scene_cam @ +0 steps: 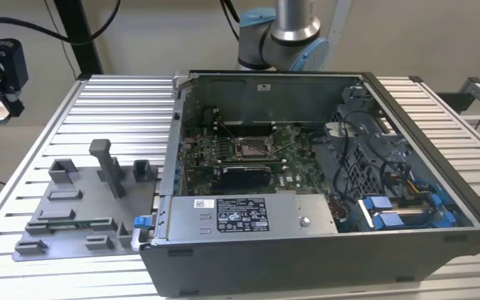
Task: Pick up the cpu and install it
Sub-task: 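Place the cpu into insertion slot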
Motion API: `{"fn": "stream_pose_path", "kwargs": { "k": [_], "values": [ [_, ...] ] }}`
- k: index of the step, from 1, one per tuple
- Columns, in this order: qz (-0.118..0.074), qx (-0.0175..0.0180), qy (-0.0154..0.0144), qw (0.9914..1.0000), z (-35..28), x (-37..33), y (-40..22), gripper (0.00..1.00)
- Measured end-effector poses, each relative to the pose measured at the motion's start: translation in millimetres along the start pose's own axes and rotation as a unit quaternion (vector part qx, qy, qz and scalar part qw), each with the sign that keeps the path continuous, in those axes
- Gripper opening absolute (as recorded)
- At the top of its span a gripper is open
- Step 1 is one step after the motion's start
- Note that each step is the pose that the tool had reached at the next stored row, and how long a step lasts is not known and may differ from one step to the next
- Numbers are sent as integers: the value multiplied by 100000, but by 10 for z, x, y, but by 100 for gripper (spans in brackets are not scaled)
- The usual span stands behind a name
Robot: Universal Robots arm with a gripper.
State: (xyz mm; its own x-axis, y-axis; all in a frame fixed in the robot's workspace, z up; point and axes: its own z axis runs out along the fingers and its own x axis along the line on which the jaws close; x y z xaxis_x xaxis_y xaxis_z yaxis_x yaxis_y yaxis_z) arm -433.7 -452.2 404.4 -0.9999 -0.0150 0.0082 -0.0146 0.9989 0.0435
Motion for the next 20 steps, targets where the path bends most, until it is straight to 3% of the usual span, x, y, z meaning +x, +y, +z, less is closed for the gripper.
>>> {"fn": "stream_pose_path", "kwargs": {
  "k": [2, 20],
  "values": [
    [8, -3, 2, 100000, -52, 1, 6, 0],
    [12, 8, 10, 100000, -62, -10, 7, 0]
  ]
}}
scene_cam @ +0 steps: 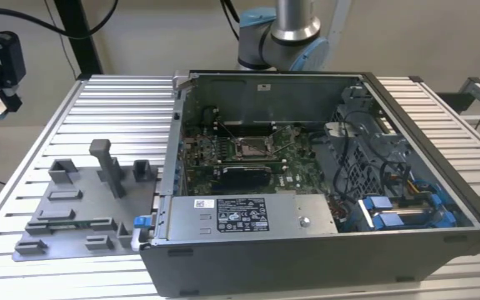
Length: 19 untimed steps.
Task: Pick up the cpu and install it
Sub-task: 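Place the cpu into insertion slot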
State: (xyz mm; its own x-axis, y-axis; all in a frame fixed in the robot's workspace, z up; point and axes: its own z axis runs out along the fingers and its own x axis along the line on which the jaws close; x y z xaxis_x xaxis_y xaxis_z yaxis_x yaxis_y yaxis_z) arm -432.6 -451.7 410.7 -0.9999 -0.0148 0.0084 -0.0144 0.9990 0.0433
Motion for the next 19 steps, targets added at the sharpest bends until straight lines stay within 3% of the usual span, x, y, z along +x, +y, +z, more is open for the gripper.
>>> {"fn": "stream_pose_path", "kwargs": {
  "k": [6, 19],
  "values": [
    [-2, -8, -9, 100000, 0, -174, -3, 0],
    [-4, -10, -8, 100000, -4, -689, -11, 0]
  ]
}}
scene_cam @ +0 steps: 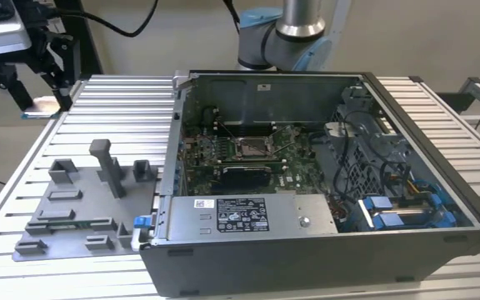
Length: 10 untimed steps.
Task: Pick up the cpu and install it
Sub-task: 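Place the cpu into insertion slot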
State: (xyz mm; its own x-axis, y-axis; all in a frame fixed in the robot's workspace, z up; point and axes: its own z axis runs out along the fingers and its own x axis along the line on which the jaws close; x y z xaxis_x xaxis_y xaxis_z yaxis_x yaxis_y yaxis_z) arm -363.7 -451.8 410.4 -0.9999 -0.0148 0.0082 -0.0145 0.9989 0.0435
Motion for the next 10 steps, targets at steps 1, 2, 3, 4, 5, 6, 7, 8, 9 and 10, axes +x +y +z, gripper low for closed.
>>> {"fn": "stream_pose_path", "kwargs": {
  "k": [1, 2, 3, 4, 5, 6, 7, 8, 9, 10],
  "values": [
    [-3, 0, 1, 100000, 0, -42, -1, 0],
    [1, -1, -3, 100000, 0, -84, -1, 0],
    [4, -1, -3, 100000, -1, -126, -2, 0],
    [5, -1, -3, 100000, -1, -169, -2, 0],
    [1, -1, 0, 100000, -2, -212, -3, 0],
    [-3, -1, -3, 100000, -2, -255, -4, 0],
    [1, -1, 0, 100000, -3, -298, -4, 0],
    [-3, -1, -2, 100000, -3, -343, -5, 0],
    [3, -3, -4, 100000, -3, -387, -6, 0],
    [5, 0, 0, 100000, -4, -433, -6, 0]
  ]
}}
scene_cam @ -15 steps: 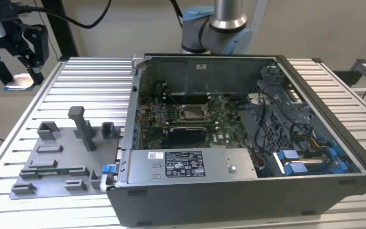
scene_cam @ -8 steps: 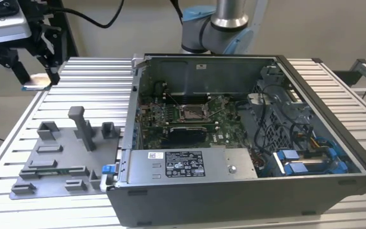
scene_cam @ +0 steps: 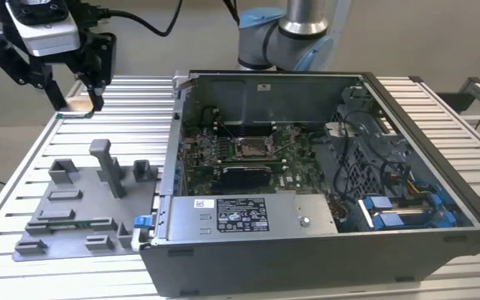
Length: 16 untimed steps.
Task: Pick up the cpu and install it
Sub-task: 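Place the cpu into insertion slot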
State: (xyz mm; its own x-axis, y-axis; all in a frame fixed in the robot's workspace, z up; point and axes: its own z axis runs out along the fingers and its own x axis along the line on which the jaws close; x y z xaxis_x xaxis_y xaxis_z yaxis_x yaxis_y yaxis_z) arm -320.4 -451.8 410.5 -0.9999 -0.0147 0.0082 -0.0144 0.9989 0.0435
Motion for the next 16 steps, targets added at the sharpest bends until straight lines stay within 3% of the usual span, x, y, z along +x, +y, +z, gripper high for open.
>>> {"fn": "stream_pose_path", "kwargs": {
  "k": [16],
  "values": [
    [0, 2, 1, 100000, -6, -724, -10, 0]
  ]
}}
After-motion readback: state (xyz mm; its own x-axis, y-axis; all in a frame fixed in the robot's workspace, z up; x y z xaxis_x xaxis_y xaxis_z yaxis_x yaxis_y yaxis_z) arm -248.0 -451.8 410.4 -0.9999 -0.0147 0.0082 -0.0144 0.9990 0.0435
